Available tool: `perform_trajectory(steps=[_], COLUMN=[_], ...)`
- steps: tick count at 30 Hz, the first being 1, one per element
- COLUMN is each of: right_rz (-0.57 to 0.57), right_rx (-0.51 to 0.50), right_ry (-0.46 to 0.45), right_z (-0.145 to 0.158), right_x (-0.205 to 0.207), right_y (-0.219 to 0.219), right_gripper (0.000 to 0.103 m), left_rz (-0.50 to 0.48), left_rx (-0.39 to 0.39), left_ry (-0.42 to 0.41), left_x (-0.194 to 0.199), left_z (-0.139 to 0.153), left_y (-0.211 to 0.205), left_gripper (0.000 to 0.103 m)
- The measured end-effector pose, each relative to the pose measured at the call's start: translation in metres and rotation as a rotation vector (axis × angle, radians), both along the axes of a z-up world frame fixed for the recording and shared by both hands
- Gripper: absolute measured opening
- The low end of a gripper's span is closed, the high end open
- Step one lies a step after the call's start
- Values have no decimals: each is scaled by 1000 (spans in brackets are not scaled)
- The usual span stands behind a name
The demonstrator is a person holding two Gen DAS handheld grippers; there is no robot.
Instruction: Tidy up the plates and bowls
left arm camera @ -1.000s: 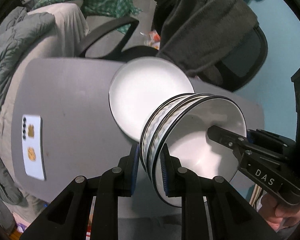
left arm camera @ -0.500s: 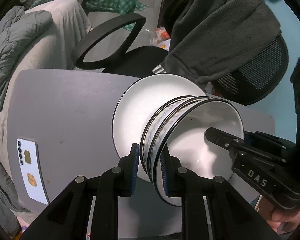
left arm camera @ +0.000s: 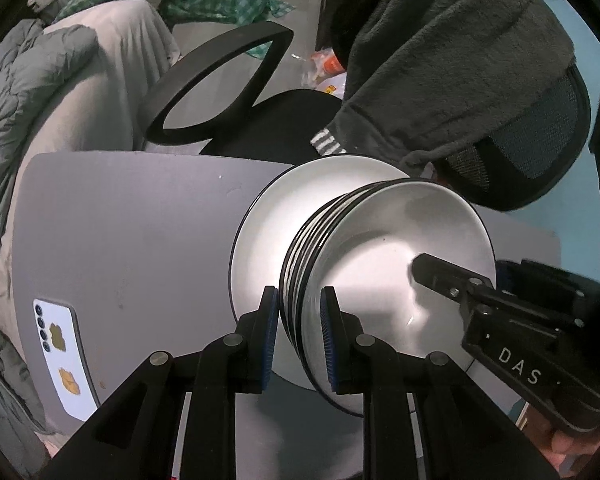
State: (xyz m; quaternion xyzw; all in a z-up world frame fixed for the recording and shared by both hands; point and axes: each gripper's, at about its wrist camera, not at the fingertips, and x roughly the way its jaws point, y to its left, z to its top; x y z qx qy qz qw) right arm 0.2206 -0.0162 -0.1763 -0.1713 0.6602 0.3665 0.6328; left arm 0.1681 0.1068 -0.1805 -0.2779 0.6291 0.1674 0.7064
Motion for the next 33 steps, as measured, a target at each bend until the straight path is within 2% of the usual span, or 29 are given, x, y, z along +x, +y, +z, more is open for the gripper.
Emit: perform_trajectory(steps=[4,7,8,10,11,14,17,20,23,28,33], right_rz=[21,25,23,19,17,11,3,0,-5,-8,-28], right_rx=[11,7,12,24,29,59,93,118,151,194,237], right_ry=[-23,-58,-69,-90,-105,-118,-155,-192,-242,-307,-366], right_z=[-1,3,5,12,17,35,61,88,117,156,187], right_x=[-2,-1,0,2,3,4,2,-3,-11,-30,-50], right_y=[2,3,2,1,-1,-7,-15,-25,-36,-49,-63], right_gripper=[28,28,31,45,47,52,57,61,68,70,70], left_rz=[-25,-10,-1,17,20,11,9,15,14,16,38], left_rx=[68,97,100,111,114,132,174,177,168,225,236], left_ry=[1,1,0,-20,-26,-62,-109,-167,-226,-278,-313], left_x=[-2,-5,-6,-10,-10,-14,-22,-31,-41,-58,-78], left_z=[5,13,16,25,30,53,80,108,136,175,199], left_y=[-1,1,2,4,4,0,-6,-13,-21,-37,-48], left_gripper=[26,36,44,46,46,47,61,63,76,80,82])
